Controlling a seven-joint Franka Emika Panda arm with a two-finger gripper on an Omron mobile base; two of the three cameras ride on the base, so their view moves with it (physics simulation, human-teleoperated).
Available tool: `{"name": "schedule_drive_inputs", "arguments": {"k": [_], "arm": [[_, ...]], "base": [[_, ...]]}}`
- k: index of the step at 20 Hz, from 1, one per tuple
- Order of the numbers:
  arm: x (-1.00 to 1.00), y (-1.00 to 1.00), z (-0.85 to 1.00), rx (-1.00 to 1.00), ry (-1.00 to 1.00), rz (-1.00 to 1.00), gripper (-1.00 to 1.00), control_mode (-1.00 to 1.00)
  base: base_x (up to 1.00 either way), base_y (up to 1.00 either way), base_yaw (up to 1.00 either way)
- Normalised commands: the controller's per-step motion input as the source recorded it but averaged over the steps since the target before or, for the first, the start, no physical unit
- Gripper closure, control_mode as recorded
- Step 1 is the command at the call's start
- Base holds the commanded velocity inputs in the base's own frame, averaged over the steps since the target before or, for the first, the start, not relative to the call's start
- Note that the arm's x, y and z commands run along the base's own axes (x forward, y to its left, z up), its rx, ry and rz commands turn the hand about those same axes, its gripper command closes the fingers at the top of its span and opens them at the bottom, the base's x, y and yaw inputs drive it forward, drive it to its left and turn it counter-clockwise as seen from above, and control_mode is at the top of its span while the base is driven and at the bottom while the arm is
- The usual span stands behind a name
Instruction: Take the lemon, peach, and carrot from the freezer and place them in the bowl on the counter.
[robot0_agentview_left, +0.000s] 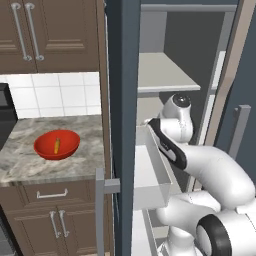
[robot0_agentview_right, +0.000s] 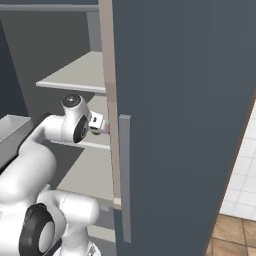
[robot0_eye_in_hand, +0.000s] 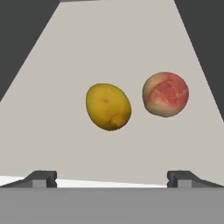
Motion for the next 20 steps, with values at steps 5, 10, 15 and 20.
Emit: {"name": "schedule_drive_inputs", "arguments": {"k": [5,10,15,20], "arm": [[0.13,0.00,-0.26,0.00,0.00,0.00,-1.00,-1.00],[0.14,0.04,-0.29,0.00,0.00,0.00,-1.00,-1.00],[0.18,0.08,-0.05,0.00,0.00,0.00,-1.00,-1.00],[0.27,0.03,0.00,0.00,0.00,0.00,-1.00,-1.00]], "base": [[0.00,0.00,0.00],[0.00,0.00,0.00],[0.00,0.00,0.00],[0.00,0.00,0.00]]}}
